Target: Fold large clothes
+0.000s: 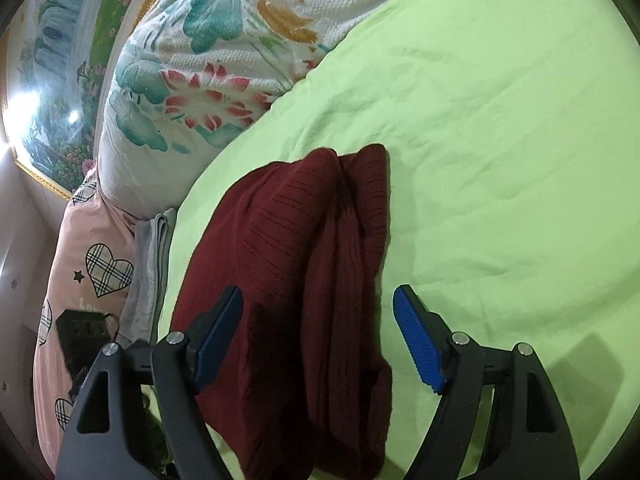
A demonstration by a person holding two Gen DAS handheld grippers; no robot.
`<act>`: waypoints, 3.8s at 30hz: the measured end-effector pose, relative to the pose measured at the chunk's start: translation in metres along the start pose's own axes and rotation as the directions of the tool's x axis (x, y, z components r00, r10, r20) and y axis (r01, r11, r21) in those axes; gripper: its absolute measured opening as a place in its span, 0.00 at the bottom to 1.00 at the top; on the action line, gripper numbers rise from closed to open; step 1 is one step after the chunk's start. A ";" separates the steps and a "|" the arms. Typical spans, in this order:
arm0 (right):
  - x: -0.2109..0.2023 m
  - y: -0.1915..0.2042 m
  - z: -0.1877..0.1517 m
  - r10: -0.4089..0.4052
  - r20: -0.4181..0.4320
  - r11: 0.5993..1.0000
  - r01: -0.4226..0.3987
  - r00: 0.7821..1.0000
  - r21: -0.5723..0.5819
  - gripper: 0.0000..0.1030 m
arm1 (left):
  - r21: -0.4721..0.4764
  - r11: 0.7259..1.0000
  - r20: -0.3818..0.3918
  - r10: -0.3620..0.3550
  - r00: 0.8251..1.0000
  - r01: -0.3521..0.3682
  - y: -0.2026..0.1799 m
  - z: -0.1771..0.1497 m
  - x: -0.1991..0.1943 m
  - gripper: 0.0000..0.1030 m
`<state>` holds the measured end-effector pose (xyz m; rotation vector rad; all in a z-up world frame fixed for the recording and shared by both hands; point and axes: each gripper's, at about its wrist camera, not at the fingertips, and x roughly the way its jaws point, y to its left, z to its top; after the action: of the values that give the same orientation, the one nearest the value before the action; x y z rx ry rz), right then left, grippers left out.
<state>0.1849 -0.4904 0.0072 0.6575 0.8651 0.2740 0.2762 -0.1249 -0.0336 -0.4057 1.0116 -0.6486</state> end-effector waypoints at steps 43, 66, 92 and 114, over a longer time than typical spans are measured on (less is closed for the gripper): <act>0.154 0.157 -0.111 0.177 -0.266 0.968 -0.217 0.948 -0.128 0.42 | -0.013 0.975 0.018 0.220 0.975 -0.220 0.119 -0.062 -0.112 0.78; 0.128 0.190 -0.116 0.061 -0.201 0.966 -0.108 0.978 -0.235 0.57 | 0.203 0.827 0.247 0.475 0.845 -0.524 0.052 -0.178 -0.190 0.71; 0.094 0.172 -0.101 0.002 -0.083 0.976 -0.020 0.997 -0.216 0.19 | 0.457 0.685 0.284 0.492 0.823 -0.567 0.017 -0.203 -0.179 0.30; 0.192 0.189 -0.079 0.016 -0.178 0.977 -0.054 0.984 -0.207 0.00 | 0.235 0.961 0.067 0.133 0.989 -0.145 0.073 -0.118 -0.122 0.06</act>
<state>0.2508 -0.2198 -0.0274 0.4554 0.9785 0.4546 0.1505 0.0085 -0.0547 -0.1370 0.8930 -0.6219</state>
